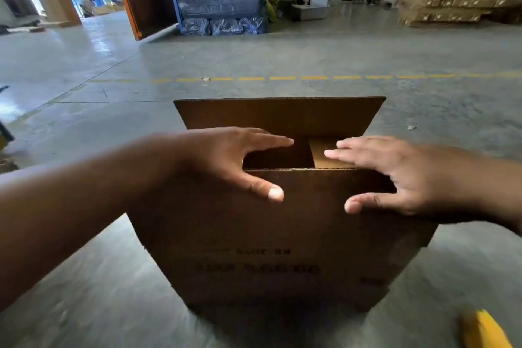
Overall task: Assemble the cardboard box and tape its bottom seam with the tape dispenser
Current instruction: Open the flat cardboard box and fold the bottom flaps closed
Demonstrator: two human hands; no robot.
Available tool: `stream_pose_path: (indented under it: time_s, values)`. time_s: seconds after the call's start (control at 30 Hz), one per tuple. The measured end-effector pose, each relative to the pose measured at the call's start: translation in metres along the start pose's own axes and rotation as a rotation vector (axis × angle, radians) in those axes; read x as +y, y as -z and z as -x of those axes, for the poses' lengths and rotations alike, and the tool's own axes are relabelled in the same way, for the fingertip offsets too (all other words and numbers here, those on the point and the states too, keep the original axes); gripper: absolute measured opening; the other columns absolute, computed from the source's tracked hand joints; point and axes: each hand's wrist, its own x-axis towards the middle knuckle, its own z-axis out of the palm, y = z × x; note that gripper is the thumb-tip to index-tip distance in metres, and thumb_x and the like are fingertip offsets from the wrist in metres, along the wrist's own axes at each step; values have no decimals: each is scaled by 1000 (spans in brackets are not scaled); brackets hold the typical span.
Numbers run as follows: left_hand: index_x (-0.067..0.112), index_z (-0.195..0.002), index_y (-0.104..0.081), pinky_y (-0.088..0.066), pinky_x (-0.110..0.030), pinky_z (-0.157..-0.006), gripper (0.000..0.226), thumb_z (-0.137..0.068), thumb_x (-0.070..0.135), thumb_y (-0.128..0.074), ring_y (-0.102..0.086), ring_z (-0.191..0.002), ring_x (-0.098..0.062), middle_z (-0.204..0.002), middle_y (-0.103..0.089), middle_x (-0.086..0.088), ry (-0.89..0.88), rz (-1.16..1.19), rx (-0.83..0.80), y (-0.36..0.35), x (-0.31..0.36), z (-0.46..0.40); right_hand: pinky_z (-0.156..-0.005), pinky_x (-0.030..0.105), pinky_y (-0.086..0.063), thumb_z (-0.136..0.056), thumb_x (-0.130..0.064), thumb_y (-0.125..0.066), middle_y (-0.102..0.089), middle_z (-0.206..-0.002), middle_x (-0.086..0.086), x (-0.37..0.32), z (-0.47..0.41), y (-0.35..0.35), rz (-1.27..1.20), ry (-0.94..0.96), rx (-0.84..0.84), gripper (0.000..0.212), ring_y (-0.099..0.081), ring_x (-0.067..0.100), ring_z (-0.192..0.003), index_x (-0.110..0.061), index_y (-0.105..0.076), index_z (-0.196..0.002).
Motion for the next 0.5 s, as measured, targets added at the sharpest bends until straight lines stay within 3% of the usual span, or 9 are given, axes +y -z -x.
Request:
stream_pose_path:
  time_s: [0.07, 0.13, 0.27, 0.37, 0.5]
  values:
    - [51, -153, -14, -30, -38, -116, 107, -61, 92, -51, -27, -145, -8, -161, -20, 20, 65, -138, -9, -8, -4, 0, -118, 23, -14, -60, -95, 0, -19, -161, -15, -4, -14, -12, 53, -51, 40, 104, -15, 3, -147, -49, -13, -152]
    - [47, -155, -11, -35, -44, -114, 112, -58, 98, -40, -31, -146, -15, -162, -19, 16, 119, -283, 98, -10, -9, -5, -119, 31, -16, -62, -88, 9, -19, -163, -7, -2, -27, -23, 129, -120, 71, 105, -16, 11, -149, -43, -8, -155]
    - [36, -158, -3, -13, -49, -120, 107, -71, 96, -22, -9, -153, -19, -166, -11, 6, 178, -545, 305, -32, -29, -18, -121, 42, -11, -67, -81, 13, -15, -165, 0, 9, -51, -50, 275, -257, 99, 101, -13, 18, -151, -34, 2, -157]
    - [37, -157, 8, -3, -54, -121, 89, -83, 84, -7, 15, -151, -19, -166, 10, 3, 213, -485, 315, -70, -46, -29, -122, 43, -7, -73, -83, 6, -10, -166, 0, 15, -66, -75, 187, -321, 51, 98, -7, 18, -152, -33, 3, -157]
    - [40, -154, 15, 7, -54, -121, 80, -88, 79, -9, 31, -146, -19, -163, 25, 2, 276, -332, 280, -113, -60, -38, -123, 43, -1, -86, -78, -9, -3, -166, 4, 17, -77, -110, 77, -373, -53, 85, 1, 21, -152, -33, 3, -157]
